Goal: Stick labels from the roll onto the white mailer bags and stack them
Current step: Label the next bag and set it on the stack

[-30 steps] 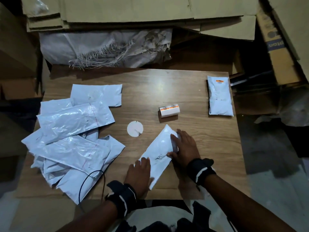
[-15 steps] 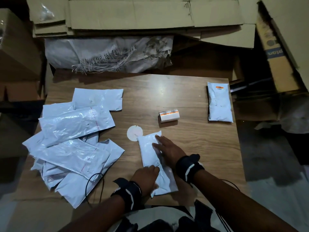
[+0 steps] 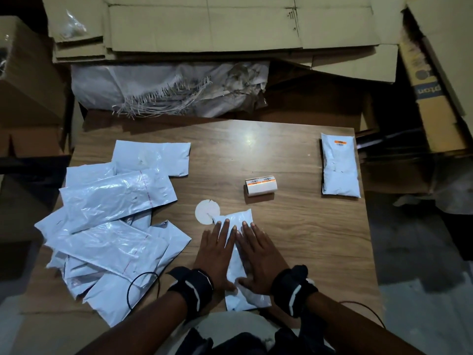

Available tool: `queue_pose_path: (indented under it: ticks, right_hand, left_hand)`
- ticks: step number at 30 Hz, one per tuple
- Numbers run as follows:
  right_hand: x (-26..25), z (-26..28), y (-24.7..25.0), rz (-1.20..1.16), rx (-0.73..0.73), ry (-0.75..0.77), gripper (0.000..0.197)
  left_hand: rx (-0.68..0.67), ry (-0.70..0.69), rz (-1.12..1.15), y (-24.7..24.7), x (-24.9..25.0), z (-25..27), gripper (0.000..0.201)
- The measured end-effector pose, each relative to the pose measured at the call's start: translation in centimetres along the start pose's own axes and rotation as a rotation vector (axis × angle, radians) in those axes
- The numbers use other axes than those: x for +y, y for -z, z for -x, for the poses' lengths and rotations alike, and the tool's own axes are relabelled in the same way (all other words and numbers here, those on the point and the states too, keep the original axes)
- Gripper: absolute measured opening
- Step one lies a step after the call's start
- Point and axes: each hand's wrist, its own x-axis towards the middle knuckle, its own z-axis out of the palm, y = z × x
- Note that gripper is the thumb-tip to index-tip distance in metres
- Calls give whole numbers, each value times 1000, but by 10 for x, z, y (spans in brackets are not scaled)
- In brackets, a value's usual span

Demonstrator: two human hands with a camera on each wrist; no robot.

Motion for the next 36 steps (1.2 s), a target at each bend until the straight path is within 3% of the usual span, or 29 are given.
queue_pose_path:
  ticks: [4,10,14,16,19,21,23,25,27,32,36]
  right_hand:
    - [8,2,-10,-19,-121,-86,130]
    - [2,-1,-14,-82,-40,-137,132]
    - [0,-3,-3,-124,-74,-138,133]
    - [9,-6,12,-250,40,-192,121]
    - [41,-17,42,-503,331,-389,77]
    - [65,-28,64,-522,486,-454,48]
    - [84,-40,82,-430,537,-440,39]
    - [100,-56,97,-325,501,-386,35]
    - [112,-71,110,-234,441,-337,32]
    - [120,-96,140,-57,207,-155,29]
    - [120,-101,150,58,21,-138,27]
  left_hand:
    - [-39,-85,-54,-7,-14,-14,161]
    - [-94,-120,-42,-10,-28,-25,165]
    - [-72,-137,-78,-6,-23,-24,162]
    - [-69,-134,-48,4,-19,-22,160]
    - [74,-115,87,23,-18,-21,147]
    - [286,-133,166,38,-16,-29,119]
    - [482,-156,178,57,-12,-46,85]
    - [550,-148,159,76,-6,-70,66]
    - [531,-98,155,96,0,-92,61]
    - [376,84,120,121,6,-134,54]
    - [266,125,-32,112,2,-145,34]
